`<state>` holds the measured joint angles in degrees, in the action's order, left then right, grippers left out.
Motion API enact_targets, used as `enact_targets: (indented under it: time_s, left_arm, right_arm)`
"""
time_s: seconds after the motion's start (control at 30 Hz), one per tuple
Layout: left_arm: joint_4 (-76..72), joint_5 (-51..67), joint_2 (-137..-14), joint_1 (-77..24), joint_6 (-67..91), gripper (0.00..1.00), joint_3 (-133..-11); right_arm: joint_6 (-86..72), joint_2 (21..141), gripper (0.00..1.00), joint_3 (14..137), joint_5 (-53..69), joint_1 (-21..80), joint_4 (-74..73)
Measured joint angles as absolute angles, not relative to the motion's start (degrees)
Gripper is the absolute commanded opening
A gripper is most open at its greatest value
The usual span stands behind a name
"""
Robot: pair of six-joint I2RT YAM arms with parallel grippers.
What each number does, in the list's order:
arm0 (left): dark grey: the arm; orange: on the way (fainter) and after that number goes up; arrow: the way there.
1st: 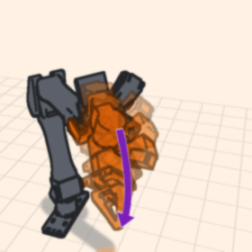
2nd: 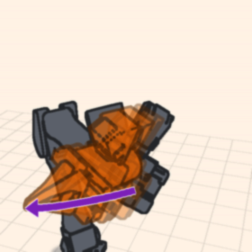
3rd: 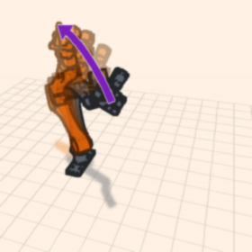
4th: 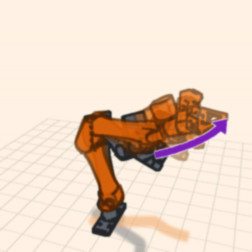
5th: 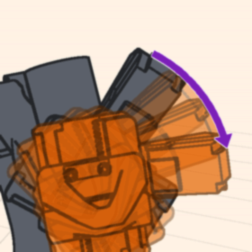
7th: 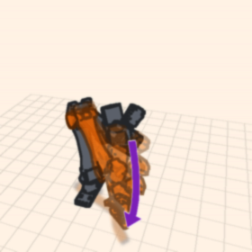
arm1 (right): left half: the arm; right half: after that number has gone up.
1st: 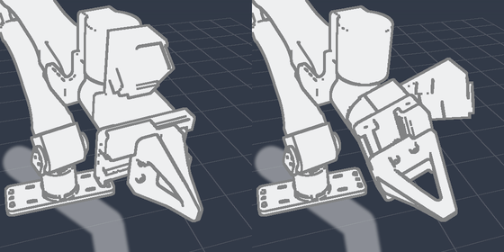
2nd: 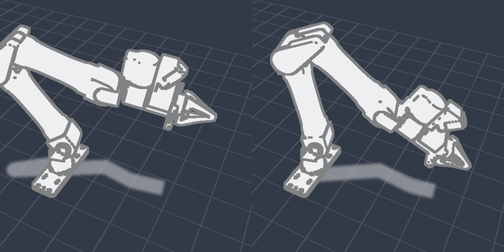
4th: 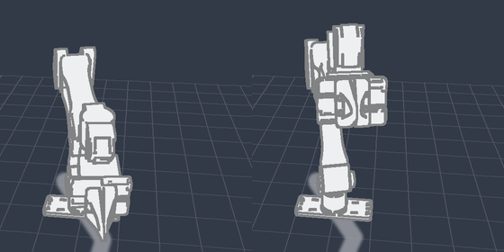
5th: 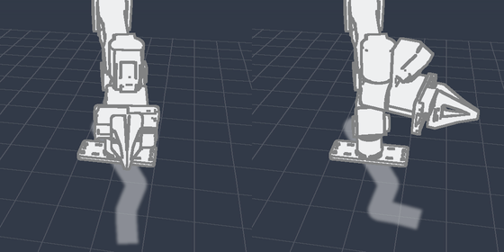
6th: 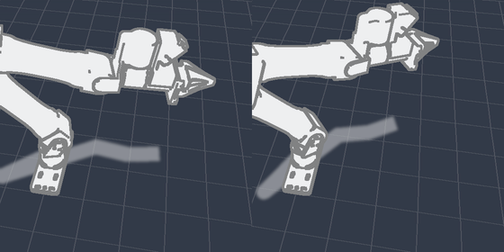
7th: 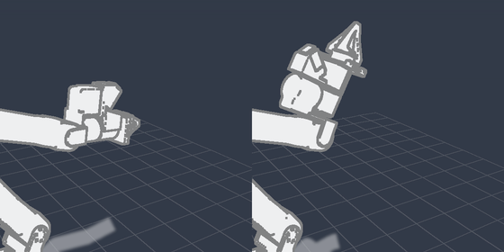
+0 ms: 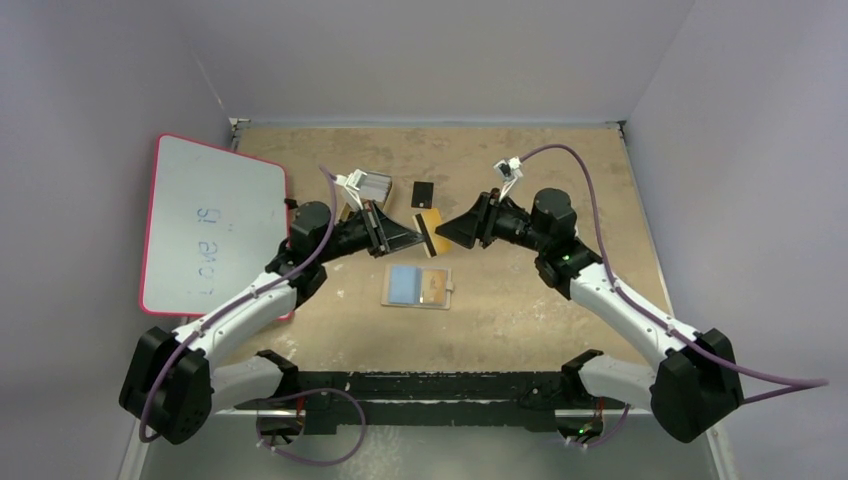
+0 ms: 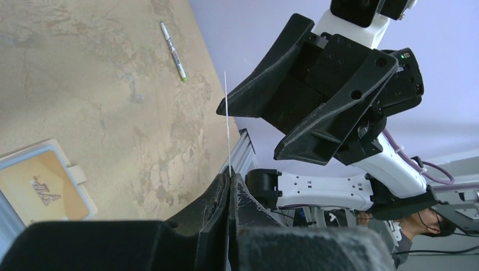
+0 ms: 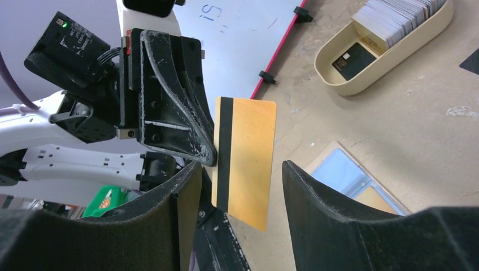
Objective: Put the credit cards into the card holder
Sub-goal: Pick up the credit card from the storage box.
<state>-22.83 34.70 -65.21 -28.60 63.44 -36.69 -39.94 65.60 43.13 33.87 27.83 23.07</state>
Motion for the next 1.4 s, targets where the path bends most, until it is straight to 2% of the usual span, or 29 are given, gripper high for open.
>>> enact_targets:
  time_s: [0.1, 0.17, 0.27, 0.4, 0.43, 0.57, 0.67, 0.73, 0.77, 0.93, 1.07, 1.4]
  left_arm:
    - [-23.2, 35.0, -65.2, -29.4, 63.4, 0.00, -36.6]
    - [-23.3, 35.2, -65.1, -29.8, 63.4, 0.00, -36.6]
    - [-23.8, 35.4, -65.1, -30.0, 63.4, 0.00, -36.5]
    - [-24.2, 35.6, -65.1, -30.1, 63.4, 0.00, -35.4]
    - [-24.1, 35.6, -65.1, -30.1, 63.4, 0.05, -35.3]
    - [-19.8, 33.8, -65.1, -30.1, 61.2, 0.33, -35.4]
    - [-13.6, 30.5, -65.1, -30.1, 58.3, 0.45, -35.9]
    - [-9.1, 27.0, -64.8, -30.1, 55.9, 0.59, -36.3]
    - [-6.5, 24.9, -64.5, -30.1, 54.7, 0.62, -36.6]
    - [5.8, 15.0, -64.8, -30.1, 49.3, 0.66, -40.0]
    - [11.0, 10.9, -68.4, -30.1, 47.1, 0.65, -41.5]
    - [15.2, 3.1, -73.5, -30.1, 46.9, 0.52, -40.2]
  right_arm:
    - [-40.4, 65.6, 0.54, 43.1, 34.7, 27.8, 23.8]
    - [-40.6, 65.7, 0.49, 43.1, 35.5, 27.8, 24.3]
    - [-41.1, 66.1, 0.33, 42.9, 36.0, 27.8, 25.3]
    - [-42.1, 66.1, 0.07, 41.7, 35.9, 27.5, 26.6]
    - [-42.4, 66.1, 0.00, 41.3, 35.7, 27.4, 26.9]
    - [-43.7, 65.6, 0.00, 39.5, 35.5, 27.3, 27.9]
    - [-44.6, 64.9, 0.00, 37.1, 35.2, 27.4, 29.5]
    - [-45.5, 64.7, 0.00, 35.0, 34.1, 27.4, 31.0]
    - [-46.1, 64.7, 0.00, 33.7, 33.4, 27.4, 31.9]
    - [-49.1, 66.2, 0.00, 29.2, 28.9, 27.7, 34.6]
    - [-50.4, 71.9, 0.00, 29.0, 26.1, 27.9, 36.4]
    - [-53.9, 84.4, 0.00, 28.8, 21.3, 30.9, 43.4]
